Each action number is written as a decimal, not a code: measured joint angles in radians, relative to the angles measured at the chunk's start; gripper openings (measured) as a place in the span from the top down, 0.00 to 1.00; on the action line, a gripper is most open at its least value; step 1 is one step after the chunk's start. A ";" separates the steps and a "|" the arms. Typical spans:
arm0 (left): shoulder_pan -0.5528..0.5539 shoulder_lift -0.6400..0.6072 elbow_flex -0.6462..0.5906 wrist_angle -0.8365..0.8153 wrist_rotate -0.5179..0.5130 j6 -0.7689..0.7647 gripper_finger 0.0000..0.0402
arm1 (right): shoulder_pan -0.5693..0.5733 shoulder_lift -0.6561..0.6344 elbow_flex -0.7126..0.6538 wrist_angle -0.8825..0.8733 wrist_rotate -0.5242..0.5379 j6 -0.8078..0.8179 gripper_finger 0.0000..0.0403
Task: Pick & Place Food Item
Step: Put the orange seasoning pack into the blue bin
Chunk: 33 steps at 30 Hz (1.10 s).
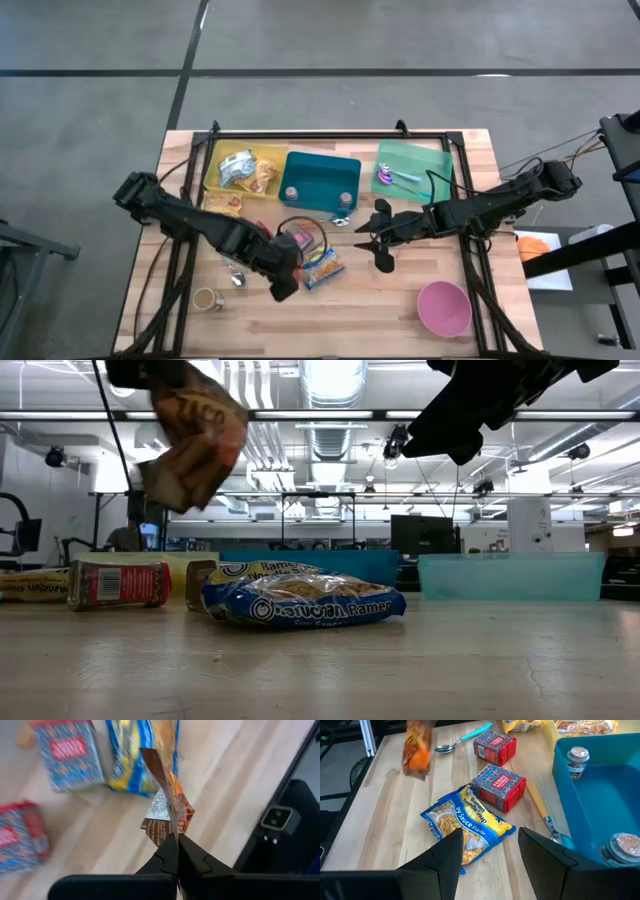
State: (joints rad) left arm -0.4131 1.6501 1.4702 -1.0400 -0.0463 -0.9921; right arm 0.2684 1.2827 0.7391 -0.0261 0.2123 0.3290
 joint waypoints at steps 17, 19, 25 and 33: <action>0.519 -0.007 0.076 0.036 -0.209 0.531 1.00 | 0.000 0.000 -0.009 0.000 0.000 -0.008 0.53; 0.589 -0.007 0.075 0.069 -0.209 0.579 1.00 | 0.000 0.000 -0.009 0.000 0.000 -0.008 0.53; 0.780 -0.007 0.042 0.135 -0.207 0.637 1.00 | 0.000 0.000 -0.009 0.002 0.000 -0.026 0.53; 0.878 -0.004 -0.104 0.305 -0.117 0.688 1.00 | -0.015 0.000 -0.004 0.009 0.000 -0.078 0.53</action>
State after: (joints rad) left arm 0.4644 1.6466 1.3663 -0.7350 -0.1630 -0.3039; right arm 0.2529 1.2827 0.7352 -0.0167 0.2119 0.2509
